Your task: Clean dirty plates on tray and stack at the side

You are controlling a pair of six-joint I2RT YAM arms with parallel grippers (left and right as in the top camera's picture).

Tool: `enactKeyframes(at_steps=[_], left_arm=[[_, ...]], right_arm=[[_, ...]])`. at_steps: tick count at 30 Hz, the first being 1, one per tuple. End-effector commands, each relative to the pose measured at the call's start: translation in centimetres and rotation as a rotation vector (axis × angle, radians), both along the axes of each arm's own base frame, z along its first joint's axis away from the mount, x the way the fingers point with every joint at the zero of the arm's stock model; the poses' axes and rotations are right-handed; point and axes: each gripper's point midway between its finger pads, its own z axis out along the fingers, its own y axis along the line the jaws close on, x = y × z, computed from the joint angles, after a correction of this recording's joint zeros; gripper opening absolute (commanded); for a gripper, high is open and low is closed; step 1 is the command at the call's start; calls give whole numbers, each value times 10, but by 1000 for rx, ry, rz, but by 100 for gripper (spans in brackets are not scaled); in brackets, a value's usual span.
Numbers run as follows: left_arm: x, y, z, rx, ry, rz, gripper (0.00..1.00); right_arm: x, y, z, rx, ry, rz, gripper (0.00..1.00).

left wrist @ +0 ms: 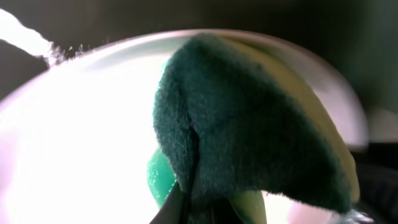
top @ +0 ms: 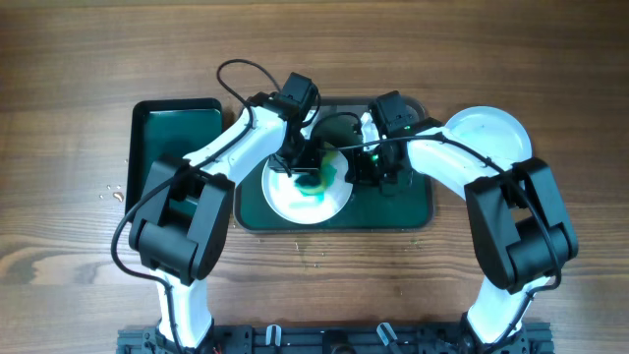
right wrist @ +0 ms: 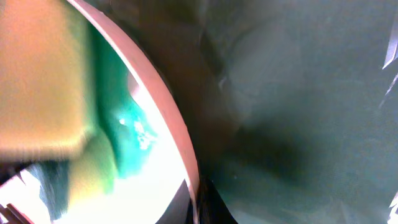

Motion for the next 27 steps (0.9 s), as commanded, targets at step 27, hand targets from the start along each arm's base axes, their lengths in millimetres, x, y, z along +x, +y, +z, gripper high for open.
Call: enactKeyframes(at_steps=[27], left_arm=[[49, 89, 60, 225, -39, 248, 4]], right_arm=[[1, -71, 59, -337, -196, -83, 4]])
